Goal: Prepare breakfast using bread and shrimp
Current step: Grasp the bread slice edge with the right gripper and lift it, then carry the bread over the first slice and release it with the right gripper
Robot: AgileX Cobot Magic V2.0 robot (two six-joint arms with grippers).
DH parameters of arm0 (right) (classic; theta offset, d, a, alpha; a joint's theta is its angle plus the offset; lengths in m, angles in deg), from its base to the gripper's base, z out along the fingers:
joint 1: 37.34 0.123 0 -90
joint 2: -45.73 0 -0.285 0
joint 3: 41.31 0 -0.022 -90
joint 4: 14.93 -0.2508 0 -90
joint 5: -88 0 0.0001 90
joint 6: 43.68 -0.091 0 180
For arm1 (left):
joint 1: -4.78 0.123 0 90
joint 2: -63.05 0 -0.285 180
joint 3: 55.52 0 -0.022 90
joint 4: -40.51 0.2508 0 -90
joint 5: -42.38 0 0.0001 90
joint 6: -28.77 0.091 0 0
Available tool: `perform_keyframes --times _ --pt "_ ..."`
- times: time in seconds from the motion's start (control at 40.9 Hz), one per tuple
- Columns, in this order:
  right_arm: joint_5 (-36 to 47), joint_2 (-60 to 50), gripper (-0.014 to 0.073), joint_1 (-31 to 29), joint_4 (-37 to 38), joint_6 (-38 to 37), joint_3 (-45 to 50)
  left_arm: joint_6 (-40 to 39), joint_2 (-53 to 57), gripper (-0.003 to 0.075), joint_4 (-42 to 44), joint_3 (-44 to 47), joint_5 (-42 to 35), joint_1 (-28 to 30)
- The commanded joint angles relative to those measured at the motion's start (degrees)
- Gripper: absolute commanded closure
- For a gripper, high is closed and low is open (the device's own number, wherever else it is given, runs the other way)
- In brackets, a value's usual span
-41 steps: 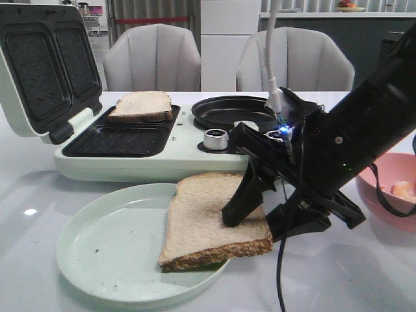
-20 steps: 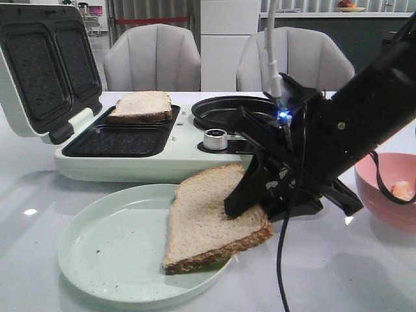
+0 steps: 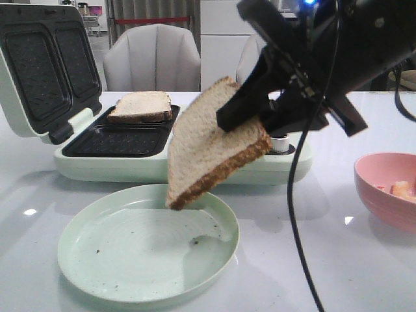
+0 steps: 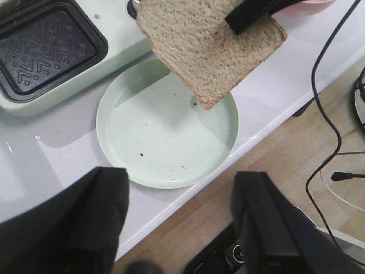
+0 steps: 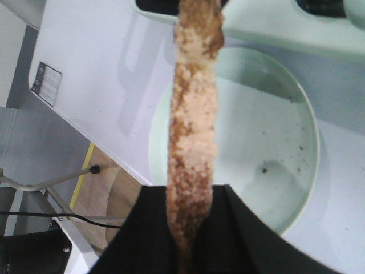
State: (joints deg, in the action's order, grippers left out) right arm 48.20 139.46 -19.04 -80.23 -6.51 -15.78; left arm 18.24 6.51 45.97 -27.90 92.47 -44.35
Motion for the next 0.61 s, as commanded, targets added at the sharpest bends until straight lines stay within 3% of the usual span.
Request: perform_keyframes --times 0.0,0.366,0.586 --pt "-0.59 -1.84 0.0403 1.14 -2.58 0.87 -5.20 0.06 0.30 0.0263 0.47 -1.45 -3.76 -0.41" --pt "3.39 13.20 0.0403 6.92 -3.13 1.02 -25.64 0.06 0.30 0.0264 0.60 -1.45 -3.76 -0.41" --pt "4.58 24.86 0.0403 7.12 -11.42 1.02 -38.65 0.06 0.30 0.0263 0.60 -1.45 -3.76 -0.41"
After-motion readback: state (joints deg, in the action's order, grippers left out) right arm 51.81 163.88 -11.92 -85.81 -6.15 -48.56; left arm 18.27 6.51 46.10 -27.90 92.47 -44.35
